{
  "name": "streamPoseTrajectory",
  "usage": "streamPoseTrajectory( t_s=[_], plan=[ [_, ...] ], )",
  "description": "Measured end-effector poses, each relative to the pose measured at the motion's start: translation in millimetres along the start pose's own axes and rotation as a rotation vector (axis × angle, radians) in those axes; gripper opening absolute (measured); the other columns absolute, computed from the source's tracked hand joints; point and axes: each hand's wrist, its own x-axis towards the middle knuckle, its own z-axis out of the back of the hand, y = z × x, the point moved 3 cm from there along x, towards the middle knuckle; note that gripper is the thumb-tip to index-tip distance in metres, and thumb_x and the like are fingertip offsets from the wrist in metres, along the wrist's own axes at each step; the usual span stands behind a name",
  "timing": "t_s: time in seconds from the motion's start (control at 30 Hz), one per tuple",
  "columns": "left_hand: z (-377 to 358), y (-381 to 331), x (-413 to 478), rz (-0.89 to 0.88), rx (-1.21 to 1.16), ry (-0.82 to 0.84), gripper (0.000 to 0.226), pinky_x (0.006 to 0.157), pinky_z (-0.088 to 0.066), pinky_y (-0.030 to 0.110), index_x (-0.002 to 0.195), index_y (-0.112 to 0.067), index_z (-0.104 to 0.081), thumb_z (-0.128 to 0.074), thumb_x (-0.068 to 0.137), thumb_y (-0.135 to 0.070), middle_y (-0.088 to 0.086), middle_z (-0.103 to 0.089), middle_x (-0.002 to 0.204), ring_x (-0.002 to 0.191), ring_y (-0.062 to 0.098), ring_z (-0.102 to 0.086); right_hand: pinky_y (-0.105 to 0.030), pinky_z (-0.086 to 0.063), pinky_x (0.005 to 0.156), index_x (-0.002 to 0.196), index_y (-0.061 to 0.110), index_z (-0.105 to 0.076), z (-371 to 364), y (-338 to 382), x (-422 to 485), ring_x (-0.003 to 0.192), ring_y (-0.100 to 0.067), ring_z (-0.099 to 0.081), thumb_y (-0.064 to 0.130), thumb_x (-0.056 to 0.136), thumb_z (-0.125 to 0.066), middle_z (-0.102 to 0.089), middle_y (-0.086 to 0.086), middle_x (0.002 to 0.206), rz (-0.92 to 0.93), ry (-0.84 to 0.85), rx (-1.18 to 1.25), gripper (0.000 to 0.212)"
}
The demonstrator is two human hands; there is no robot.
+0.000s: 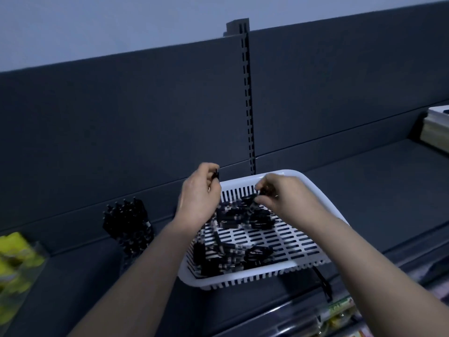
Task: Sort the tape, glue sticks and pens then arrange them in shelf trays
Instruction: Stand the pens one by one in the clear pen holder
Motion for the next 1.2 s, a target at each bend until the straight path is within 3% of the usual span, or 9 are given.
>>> streamPoseTrajectory(
  t_s=[0.13,0.23,0.37,0.47,0.7,0.8,1.2],
  plan=[
    [54,15,-3,0.073,-0.144,-0.196,0.017,0.07,-0.044,0.008,0.109,-0.021,-0.064,-0.058,0.093,-0.021,-0.014,-0.06,0.084,0.075,-0.004,-0.056,-0.016,-0.045,0.075,0.107,0.025,-0.063,-3,62,6,0.078,-0.003,-0.062,0.023,0.084,-0.07,-0.066,0.011,0.086,0.166,-0.082,0.167,0.023],
    [96,34,-15,0.071,-0.09,-0.23,0.015,0.076,-0.048,0.013,0.106,-0.024,-0.066,-0.06,0.092,-0.021,-0.009,-0.065,0.092,0.081,0.001,-0.06,-0.006,-0.04,0.065,0.096,0.03,-0.059,-22,97,10,0.069,0.005,-0.057,0.019,0.084,-0.071,-0.061,0.012,0.074,0.227,-0.067,0.276,0.02],
    [148,64,-40,0.088,-0.021,-0.304,0.014,0.071,-0.044,0.003,0.101,-0.024,-0.069,-0.063,0.09,-0.017,-0.013,-0.067,0.09,0.084,-0.004,-0.06,-0.011,-0.044,0.07,0.097,0.033,-0.066,-62,135,13,0.077,0.002,-0.061,0.019,0.086,-0.068,-0.065,0.012,0.083,0.307,0.008,0.323,0.018],
    [163,85,-55,0.121,-0.007,-0.328,0.013,0.07,-0.046,0.006,0.098,-0.021,-0.067,-0.066,0.088,-0.014,-0.015,-0.064,0.083,0.077,-0.007,-0.059,-0.013,-0.042,0.071,0.105,0.03,-0.067,-88,151,14,0.08,-0.004,-0.061,0.018,0.086,-0.067,-0.062,0.014,0.084,0.325,0.036,0.289,0.022],
    [165,119,-68,0.129,0.074,-0.388,0.008,0.066,-0.043,0.005,0.089,-0.014,-0.066,-0.07,0.083,-0.009,-0.016,-0.061,0.074,0.066,-0.005,-0.058,-0.011,-0.044,0.071,0.092,0.027,-0.066,-124,162,18,0.07,0.002,-0.059,0.014,0.08,-0.074,-0.062,0.014,0.074,0.265,0.014,0.394,0.019],
    [163,124,-68,0.127,0.086,-0.388,0.008,0.067,-0.046,0.012,0.087,-0.016,-0.066,-0.07,0.083,-0.011,-0.009,-0.065,0.077,0.067,0.0,-0.058,-0.015,-0.048,0.074,0.093,0.026,-0.068,-129,165,20,0.072,0.002,-0.06,0.015,0.08,-0.075,-0.063,0.013,0.077,0.261,-0.003,0.399,0.019],
    [157,137,-76,0.141,0.149,-0.321,0.012,0.067,-0.043,0.004,0.089,-0.013,-0.069,-0.075,0.079,-0.01,-0.005,-0.068,0.078,0.069,0.003,-0.061,-0.02,-0.052,0.079,0.096,0.024,-0.07,-140,182,25,0.074,-0.003,-0.062,0.013,0.079,-0.075,-0.064,0.013,0.077,0.28,-0.031,0.44,0.021]
  ],
)
